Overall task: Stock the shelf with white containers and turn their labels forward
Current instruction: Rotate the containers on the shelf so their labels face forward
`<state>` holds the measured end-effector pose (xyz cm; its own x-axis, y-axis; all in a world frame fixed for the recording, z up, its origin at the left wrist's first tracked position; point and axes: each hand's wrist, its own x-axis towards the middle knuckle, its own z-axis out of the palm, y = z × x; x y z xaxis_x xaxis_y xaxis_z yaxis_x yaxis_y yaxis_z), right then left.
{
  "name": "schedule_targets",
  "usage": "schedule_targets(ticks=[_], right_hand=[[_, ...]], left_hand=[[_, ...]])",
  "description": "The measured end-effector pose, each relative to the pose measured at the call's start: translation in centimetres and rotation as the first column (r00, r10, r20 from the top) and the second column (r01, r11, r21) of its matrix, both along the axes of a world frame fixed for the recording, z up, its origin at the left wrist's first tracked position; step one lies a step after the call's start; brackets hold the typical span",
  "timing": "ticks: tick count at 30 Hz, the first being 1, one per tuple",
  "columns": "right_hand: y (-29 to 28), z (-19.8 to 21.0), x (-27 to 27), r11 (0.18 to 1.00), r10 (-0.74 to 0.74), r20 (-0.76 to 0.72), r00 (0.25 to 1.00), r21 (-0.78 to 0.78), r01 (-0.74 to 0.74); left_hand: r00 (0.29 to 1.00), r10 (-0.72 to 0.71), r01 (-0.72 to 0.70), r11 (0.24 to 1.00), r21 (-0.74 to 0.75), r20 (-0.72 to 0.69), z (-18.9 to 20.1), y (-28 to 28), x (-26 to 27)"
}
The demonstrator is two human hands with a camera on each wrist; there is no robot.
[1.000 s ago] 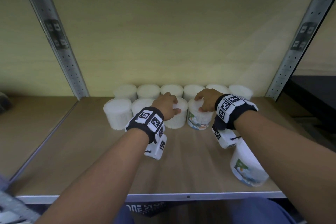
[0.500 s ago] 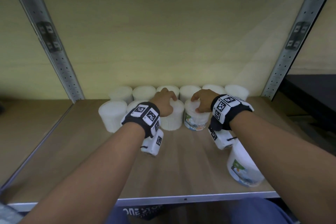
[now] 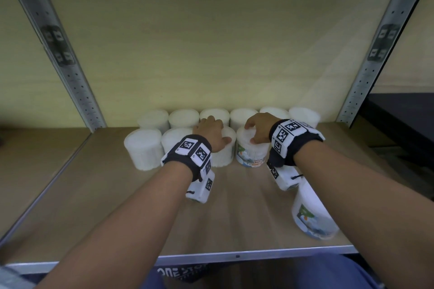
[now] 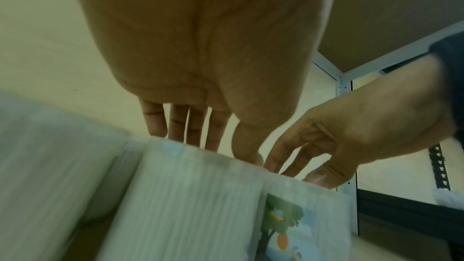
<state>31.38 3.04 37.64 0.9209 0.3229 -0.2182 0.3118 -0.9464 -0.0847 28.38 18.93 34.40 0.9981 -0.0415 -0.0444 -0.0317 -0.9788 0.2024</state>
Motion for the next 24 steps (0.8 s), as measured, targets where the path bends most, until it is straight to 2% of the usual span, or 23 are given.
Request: schedule_targets(ticks=[5, 8, 11, 16, 19, 24], right_hand=[[0.0, 0.0, -0.1, 1.000, 0.002, 0.017, 1.000, -0.001, -0.002], [0.0, 0.1, -0.1, 1.000, 0.003, 0.013, 1.000, 0.002, -0.003], [0.1, 0.1, -0.2, 1.000, 0.008, 0.016, 1.000, 0.006, -0.008], [-0.1, 0.2, -0.2, 1.000, 0.014, 0.007, 1.000, -0.001, -0.014], [0.0, 0.3, -0.1, 1.000, 0.019, 0.004, 1.000, -0.013, -0.019], [0.0, 0.3, -0.1, 1.000, 0.019, 0.005, 1.000, -0.014, -0.019]], left_hand=[[0.983, -0.113, 0.102, 0.991, -0.082, -0.147, 1.4, 0.2, -0.4], [0.969, -0.162, 0.144, 0.984, -0.107, -0.186, 2.2, 0.1, -0.8], [0.978, -0.149, 0.124, 0.979, -0.162, -0.149, 2.0, 0.0, -1.0], [0.999, 0.024, -0.022, 0.999, -0.041, 0.047, 0.6, -0.3, -0.5], [0.997, 0.061, -0.062, 0.998, 0.018, 0.049, -0.2, -0.4, -0.2], [0.999, 0.042, -0.043, 0.999, 0.020, 0.017, -0.2, -0.3, 0.1]])
